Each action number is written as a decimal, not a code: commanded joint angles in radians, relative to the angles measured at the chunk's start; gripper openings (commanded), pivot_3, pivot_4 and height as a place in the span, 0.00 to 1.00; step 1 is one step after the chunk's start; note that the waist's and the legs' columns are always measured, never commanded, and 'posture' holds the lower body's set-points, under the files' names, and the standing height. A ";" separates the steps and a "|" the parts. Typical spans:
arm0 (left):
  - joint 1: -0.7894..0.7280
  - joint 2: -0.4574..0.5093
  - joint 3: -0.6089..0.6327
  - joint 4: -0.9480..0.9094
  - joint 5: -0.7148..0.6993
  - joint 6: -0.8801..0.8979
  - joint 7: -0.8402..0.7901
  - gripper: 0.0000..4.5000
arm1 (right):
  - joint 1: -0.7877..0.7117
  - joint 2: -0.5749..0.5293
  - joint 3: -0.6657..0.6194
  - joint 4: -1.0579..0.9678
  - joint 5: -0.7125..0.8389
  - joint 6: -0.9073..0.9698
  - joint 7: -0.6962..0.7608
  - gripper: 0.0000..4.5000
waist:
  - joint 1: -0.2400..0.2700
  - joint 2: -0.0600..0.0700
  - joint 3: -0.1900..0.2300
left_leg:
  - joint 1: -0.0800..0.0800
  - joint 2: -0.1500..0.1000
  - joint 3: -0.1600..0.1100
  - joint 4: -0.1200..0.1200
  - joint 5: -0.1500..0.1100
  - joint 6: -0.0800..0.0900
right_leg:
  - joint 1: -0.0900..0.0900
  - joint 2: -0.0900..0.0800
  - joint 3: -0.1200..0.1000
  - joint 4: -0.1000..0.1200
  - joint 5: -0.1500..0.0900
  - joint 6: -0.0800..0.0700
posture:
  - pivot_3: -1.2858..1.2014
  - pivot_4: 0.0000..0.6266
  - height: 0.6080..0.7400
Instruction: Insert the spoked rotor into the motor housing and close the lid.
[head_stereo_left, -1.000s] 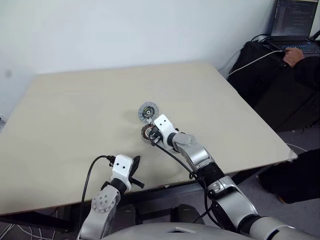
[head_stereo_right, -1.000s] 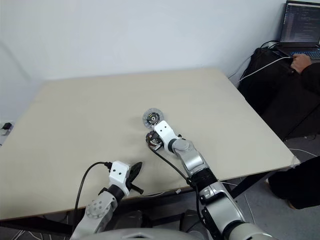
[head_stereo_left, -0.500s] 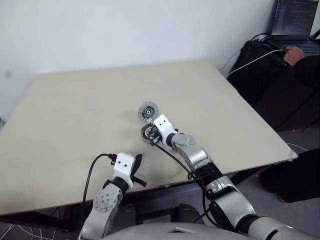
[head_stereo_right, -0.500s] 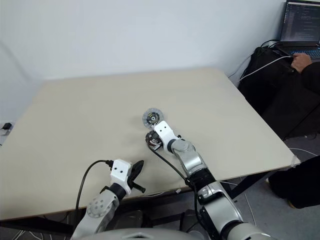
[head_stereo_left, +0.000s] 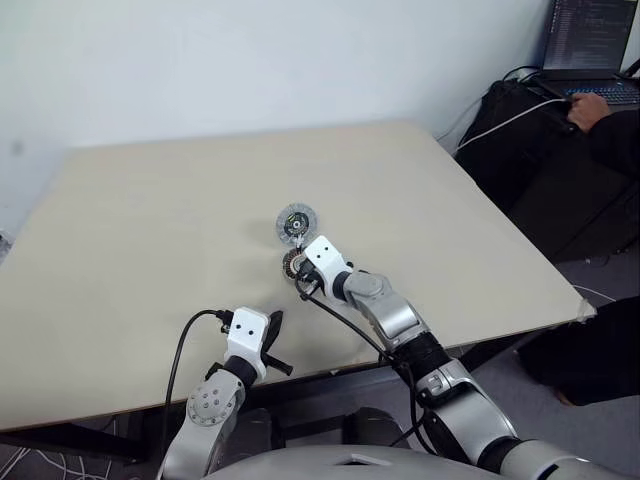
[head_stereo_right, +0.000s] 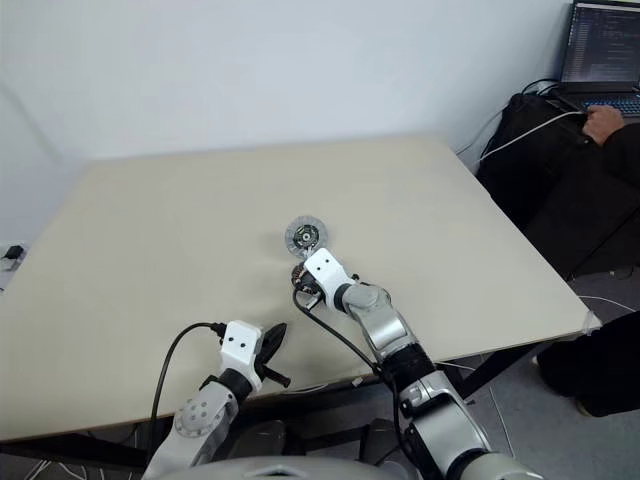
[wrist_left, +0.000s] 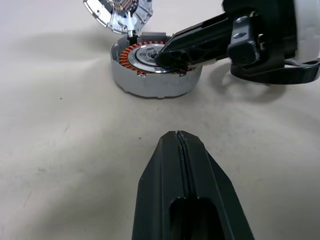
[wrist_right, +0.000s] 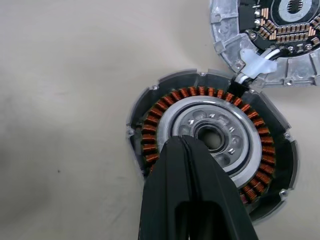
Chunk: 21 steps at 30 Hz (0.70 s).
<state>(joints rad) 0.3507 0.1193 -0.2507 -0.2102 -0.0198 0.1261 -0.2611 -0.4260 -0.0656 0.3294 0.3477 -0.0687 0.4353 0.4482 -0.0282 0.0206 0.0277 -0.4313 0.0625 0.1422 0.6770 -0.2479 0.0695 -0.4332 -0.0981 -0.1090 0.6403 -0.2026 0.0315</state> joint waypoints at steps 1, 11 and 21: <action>-0.011 -0.005 -0.013 -0.083 0.001 0.017 0.007 0.00 | 0.073 -0.037 -0.073 -0.227 0.028 -0.045 -0.024 0.00 | 0.005 0.000 0.001 | -0.001 0.000 0.000 0.000 0.000 0.000 | 0.000 0.000 0.000 -0.001 0.000 0.000 | 0.52 0.00 1.00; -0.009 0.006 -0.025 -0.131 -0.005 0.078 0.000 0.00 | 0.420 -0.133 -0.288 -0.691 0.121 0.129 -0.092 0.20 | 0.015 0.000 0.001 | 0.000 -0.001 0.000 -0.012 0.000 -0.001 | 0.000 0.001 -0.001 -0.013 0.000 0.000 | 0.52 0.00 1.00; -0.036 0.030 -0.002 -0.089 -0.017 0.063 -0.024 0.00 | 0.619 -0.009 -0.463 -0.801 0.312 0.277 -0.176 0.93 | 0.011 0.000 0.001 | 0.003 0.000 -0.001 -0.012 -0.001 -0.002 | 0.002 0.001 -0.001 -0.013 -0.001 0.000 | 0.52 0.00 1.00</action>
<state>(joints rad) 0.3309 0.1466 -0.2554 -0.2916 -0.0251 0.2103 -0.2783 0.2070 -0.0944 -0.0979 -0.4085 0.1958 0.6948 0.2950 -0.0176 0.0203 0.0291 -0.4288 0.0621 0.1413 0.6646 -0.2485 0.0678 -0.4313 -0.0977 -0.1099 0.6278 -0.2033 0.0319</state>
